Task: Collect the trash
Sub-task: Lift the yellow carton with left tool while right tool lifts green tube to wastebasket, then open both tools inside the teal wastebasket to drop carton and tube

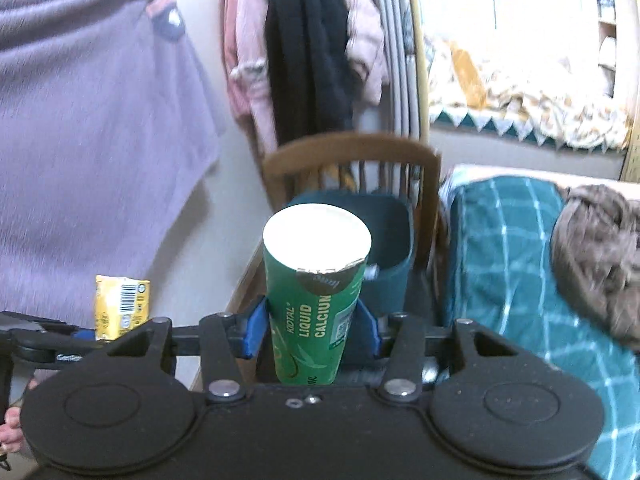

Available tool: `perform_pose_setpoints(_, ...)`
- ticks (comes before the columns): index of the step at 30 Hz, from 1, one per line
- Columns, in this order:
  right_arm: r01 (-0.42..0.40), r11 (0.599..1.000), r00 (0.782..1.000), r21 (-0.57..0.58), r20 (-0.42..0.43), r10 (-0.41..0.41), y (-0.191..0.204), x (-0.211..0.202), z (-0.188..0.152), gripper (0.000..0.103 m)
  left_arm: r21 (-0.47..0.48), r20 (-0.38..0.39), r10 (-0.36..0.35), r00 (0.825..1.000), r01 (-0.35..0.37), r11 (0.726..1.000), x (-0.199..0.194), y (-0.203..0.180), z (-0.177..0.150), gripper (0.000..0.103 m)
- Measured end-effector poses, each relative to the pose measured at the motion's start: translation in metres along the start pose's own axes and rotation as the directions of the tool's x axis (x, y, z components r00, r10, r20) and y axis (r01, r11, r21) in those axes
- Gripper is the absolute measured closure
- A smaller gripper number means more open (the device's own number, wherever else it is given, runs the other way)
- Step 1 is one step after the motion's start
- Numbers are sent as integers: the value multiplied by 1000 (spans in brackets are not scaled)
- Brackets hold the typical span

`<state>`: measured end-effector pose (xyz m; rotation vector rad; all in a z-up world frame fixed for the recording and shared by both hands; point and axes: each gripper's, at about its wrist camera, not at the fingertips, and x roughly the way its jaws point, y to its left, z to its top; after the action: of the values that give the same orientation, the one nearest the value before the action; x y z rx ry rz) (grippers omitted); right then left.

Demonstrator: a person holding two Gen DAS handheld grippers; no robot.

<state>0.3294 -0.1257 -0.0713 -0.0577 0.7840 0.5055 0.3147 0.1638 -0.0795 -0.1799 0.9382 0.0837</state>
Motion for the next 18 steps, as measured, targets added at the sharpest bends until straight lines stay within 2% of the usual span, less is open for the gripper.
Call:
perform_pose_setpoints(4,5,1000,999,-20,37,-4,-23,12,30,56,1,22,0,1000,0,1000,7,-20,41,59)
perform_pose_setpoints(9,-30,997,999,-70,20,31,-51,54,61,56,-28,5,14,1000,-14,1000,49,-45,93,59)
perform_pose_setpoints(14,-90,993,995,-78,-61,85,-77,113,82,56,-53,-38,37,999,-39,998,103,-70,143,59)
perform_pose_setpoints(18,-145,980,980,-136,-158,123,-80,165,89,56,-62,-98,76,992,-83,995,147,-82,163,59)
